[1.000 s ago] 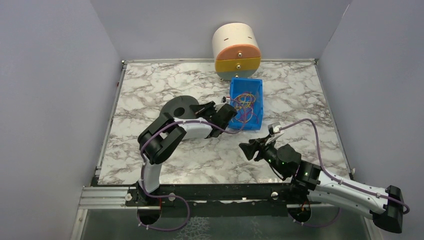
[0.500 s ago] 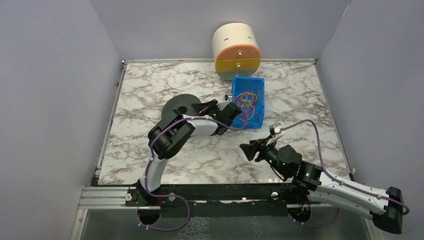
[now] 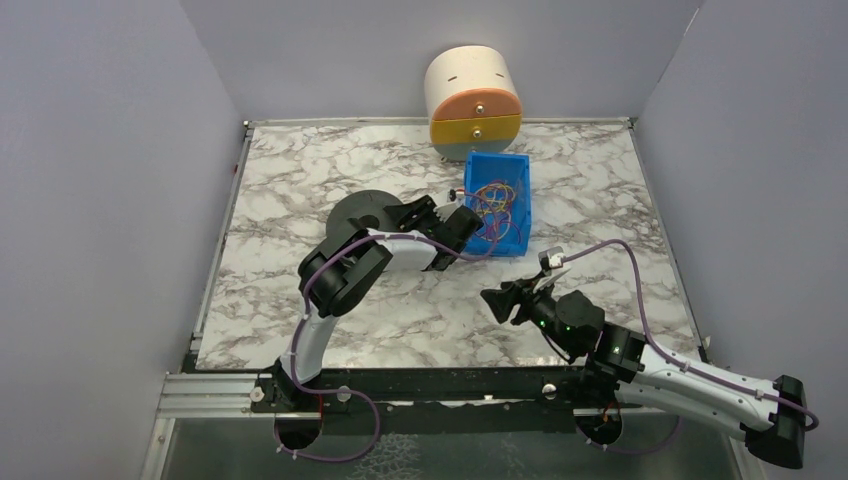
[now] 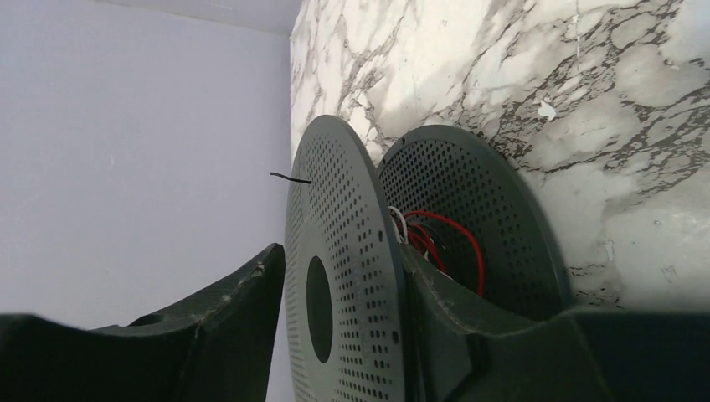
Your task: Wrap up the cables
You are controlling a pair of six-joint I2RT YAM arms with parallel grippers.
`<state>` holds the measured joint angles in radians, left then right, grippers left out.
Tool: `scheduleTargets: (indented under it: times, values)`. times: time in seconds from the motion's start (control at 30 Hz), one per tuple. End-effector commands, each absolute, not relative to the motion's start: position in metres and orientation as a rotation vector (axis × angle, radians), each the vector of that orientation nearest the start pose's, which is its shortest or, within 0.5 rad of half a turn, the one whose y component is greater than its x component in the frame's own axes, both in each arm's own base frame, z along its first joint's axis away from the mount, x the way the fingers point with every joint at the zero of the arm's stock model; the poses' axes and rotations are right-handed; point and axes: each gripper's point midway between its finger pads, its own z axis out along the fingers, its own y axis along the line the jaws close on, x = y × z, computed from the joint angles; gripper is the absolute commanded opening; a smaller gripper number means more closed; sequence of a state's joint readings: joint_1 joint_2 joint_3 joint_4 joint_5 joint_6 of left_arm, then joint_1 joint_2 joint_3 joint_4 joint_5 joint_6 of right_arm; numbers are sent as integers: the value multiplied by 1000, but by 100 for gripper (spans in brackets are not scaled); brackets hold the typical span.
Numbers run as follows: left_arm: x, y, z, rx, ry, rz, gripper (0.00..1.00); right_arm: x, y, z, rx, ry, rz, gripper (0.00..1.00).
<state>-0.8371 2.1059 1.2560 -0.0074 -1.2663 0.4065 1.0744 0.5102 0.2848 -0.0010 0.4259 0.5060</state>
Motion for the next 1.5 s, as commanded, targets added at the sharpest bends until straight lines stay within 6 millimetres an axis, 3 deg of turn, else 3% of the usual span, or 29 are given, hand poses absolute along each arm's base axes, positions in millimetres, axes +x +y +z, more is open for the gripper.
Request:
scheduleTargets:
  times: [0.0,0.07,0.27,0.67,0.83,1.13,1.47]
  values:
    - [394,-188,87,730,1903,1136,57,176,212,161,-198,1830,755,58]
    - [392,-189,85,728,1925,1084,64,177,212,162,-200,1830,748,58]
    - [383,-193,83,688,1983,940,72,177,211,169,-195,1828,745,58]
    - [355,-207,70,667,2092,649,83,184,197,184,-153,1831,663,59]
    - [342,-216,75,623,2121,486,87,187,187,192,-125,1830,611,59]
    - [320,-239,113,587,2103,199,91,193,178,196,-107,1842,536,60]
    - [302,-249,178,600,2045,-35,93,201,186,204,-204,1849,444,64]
